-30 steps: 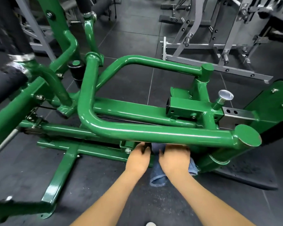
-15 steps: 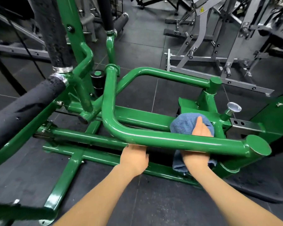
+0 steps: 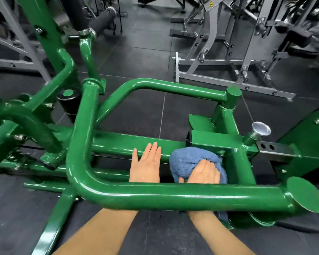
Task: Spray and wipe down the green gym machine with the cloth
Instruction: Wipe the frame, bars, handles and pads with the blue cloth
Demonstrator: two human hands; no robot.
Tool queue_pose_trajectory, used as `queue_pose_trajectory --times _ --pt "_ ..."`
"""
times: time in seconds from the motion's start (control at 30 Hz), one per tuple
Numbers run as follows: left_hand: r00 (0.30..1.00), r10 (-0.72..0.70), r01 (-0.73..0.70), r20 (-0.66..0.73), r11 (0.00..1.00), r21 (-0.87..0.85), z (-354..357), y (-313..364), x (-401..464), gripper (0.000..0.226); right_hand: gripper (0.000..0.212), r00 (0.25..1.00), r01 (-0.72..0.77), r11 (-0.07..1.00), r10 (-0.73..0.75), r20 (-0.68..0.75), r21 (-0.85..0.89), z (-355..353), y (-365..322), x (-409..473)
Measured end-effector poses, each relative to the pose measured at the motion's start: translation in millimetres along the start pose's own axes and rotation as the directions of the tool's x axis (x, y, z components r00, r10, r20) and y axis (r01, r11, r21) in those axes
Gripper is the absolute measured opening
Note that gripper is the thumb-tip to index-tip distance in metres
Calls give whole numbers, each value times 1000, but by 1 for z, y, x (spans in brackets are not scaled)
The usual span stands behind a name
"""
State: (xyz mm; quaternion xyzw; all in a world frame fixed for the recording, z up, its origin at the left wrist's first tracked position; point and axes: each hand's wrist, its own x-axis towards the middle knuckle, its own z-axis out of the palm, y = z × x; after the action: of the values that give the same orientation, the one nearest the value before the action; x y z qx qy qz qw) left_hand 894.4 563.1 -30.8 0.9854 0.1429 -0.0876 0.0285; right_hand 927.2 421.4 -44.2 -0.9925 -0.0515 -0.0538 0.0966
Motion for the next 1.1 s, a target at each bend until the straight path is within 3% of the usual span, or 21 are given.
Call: queue_pose_trajectory --times 0.23,0.43,0.57,0.67,0.73,0.83,0.93,1.0,1.1 --pt "1000 -6 7 -5 1000 23 14 2 1 84 75 980 198 979 -198 9 -44 4 8 2" --pt "1000 9 -9 -6 1000 9 6 6 -1 78 83 924 381 925 -381 -34 8 9 27 6" --pt "998 48 -47 -40 999 21 2 5 1 81 88 987 127 981 -110 -116 145 6 28 1" --pt "998 56 -56 -18 998 25 0 5 1 79 95 999 17 992 -11 -48 121 3 16 1" --pt "998 57 -57 -28 998 -6 1 6 2 77 93 997 77 995 -78 16 59 3 11 2" --pt "997 69 -71 -37 996 -56 0 5 1 70 85 952 291 957 -290 100 6 9 1 -5" --pt "995 93 -97 -45 990 -107 -5 -10 -1 68 80 886 463 884 -459 -72 69 8 -11 -6" --pt "991 26 -44 -135 990 -132 -11 -27 -2 74 74 866 489 865 -468 -174 111 4 -19 0" --pt "970 -169 142 -176 977 -157 -15 -58 -6 76 87 894 449 891 -448 -23 71 9 -45 12"
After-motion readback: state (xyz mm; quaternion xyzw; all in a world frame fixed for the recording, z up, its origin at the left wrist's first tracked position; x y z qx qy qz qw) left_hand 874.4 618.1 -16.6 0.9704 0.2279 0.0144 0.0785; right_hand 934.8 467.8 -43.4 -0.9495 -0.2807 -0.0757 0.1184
